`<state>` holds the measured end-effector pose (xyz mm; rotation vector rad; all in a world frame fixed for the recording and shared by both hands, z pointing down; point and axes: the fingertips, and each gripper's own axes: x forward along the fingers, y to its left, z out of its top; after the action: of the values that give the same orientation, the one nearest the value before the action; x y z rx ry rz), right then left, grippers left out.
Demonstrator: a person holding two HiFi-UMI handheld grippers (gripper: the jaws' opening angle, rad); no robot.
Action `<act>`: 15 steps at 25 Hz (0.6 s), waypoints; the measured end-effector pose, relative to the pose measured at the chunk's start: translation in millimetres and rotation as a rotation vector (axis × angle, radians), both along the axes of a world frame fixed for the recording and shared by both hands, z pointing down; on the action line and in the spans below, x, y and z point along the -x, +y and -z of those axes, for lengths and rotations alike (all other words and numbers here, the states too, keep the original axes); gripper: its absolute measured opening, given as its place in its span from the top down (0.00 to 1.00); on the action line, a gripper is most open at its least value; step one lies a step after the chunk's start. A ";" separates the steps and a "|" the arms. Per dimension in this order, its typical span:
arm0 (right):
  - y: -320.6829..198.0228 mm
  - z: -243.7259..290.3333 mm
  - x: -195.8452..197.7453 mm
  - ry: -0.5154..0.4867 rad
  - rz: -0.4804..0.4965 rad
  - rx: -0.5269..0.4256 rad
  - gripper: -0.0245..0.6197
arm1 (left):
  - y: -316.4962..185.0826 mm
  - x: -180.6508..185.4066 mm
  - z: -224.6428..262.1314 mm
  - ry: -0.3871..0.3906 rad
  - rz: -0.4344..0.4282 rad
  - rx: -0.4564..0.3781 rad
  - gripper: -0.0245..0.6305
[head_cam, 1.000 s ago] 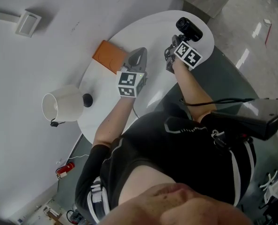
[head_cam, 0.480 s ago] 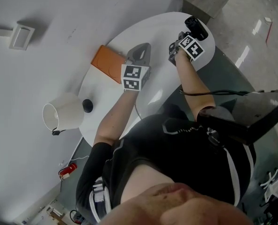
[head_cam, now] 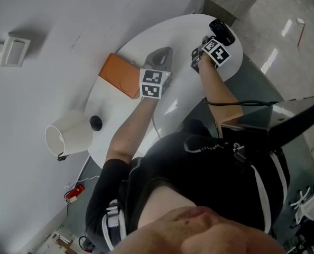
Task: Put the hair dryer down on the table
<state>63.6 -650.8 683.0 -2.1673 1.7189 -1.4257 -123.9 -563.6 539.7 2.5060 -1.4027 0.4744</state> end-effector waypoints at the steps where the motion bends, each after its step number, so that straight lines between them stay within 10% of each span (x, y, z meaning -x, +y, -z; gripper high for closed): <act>1: -2.3 -1.9 -1.0 0.005 0.001 0.006 0.61 | -2.5 -1.2 -2.1 0.002 -0.002 0.005 0.92; 15: -32.5 -34.1 -19.3 0.027 -0.059 0.146 0.61 | -27.6 -6.2 -29.3 -0.005 -0.006 0.070 0.91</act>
<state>82.8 -683.3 717.1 -2.2988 1.5905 -1.5603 -117.7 -591.3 569.0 2.4557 -1.3563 0.5216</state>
